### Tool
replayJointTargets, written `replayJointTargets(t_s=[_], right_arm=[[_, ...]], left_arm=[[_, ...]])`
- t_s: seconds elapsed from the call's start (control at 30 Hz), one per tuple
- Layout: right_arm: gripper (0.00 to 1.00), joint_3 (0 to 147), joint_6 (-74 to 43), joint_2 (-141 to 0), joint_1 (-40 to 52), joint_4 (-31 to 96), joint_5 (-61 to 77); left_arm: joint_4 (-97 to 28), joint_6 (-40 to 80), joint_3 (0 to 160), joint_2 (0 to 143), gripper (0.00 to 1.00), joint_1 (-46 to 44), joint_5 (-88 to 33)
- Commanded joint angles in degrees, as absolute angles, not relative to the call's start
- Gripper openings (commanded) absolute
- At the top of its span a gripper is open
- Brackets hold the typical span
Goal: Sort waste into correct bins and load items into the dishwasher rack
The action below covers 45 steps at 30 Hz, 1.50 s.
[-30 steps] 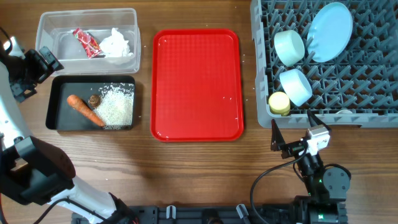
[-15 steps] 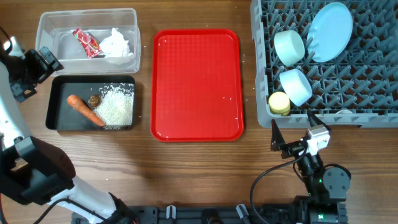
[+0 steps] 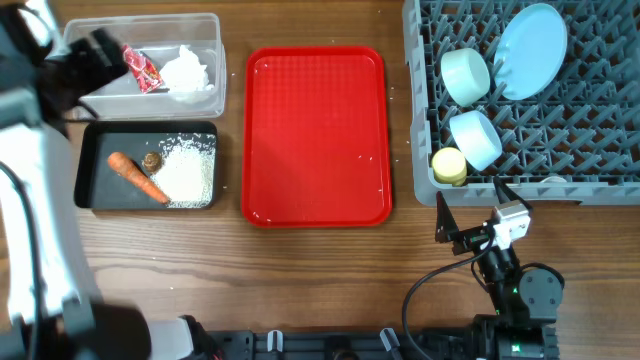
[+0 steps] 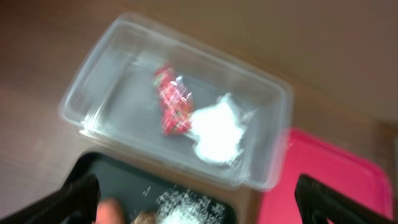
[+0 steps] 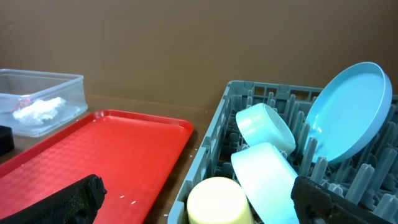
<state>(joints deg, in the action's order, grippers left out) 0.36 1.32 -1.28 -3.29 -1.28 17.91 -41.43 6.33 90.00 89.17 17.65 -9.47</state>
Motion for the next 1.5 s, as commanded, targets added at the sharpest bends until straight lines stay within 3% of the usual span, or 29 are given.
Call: replayJointTargets(t_s=[0.0,0.17,0.33,0.53,0.93,1.13,1.47], right_arm=[[1.0,0.3,1.4,-1.4,-3.0,-1.5,17.3],[1.0,0.3,1.4,-1.4,-3.0,-1.5,17.3],[1.0,0.3,1.4,-1.4,-3.0,-1.5,17.3],[1.0,0.3,1.4,-1.4,-3.0,-1.5,17.4],[1.0,0.3,1.4,-1.4,-3.0,-1.5,17.3],[1.0,0.3,1.4,-1.4,-3.0,-1.5,17.4],[1.0,0.3,1.4,-1.4,-3.0,-1.5,17.3]], left_arm=[[-23.8,6.2,70.3,78.0,1.0,10.8,-9.5],[3.0,6.5,38.2,62.9,1.0,5.5,-9.3],[13.3,6.5,18.7,47.4,1.0,5.5,-7.6],[12.9,6.5,8.0,29.3,1.0,5.5,-4.4],[6.1,6.6,0.4,8.2,1.0,9.4,-7.0],[-4.1,6.9,0.4,1.6,1.0,9.5,-7.4],[-3.7,8.2,0.4,0.2,1.0,8.4,-8.1]])
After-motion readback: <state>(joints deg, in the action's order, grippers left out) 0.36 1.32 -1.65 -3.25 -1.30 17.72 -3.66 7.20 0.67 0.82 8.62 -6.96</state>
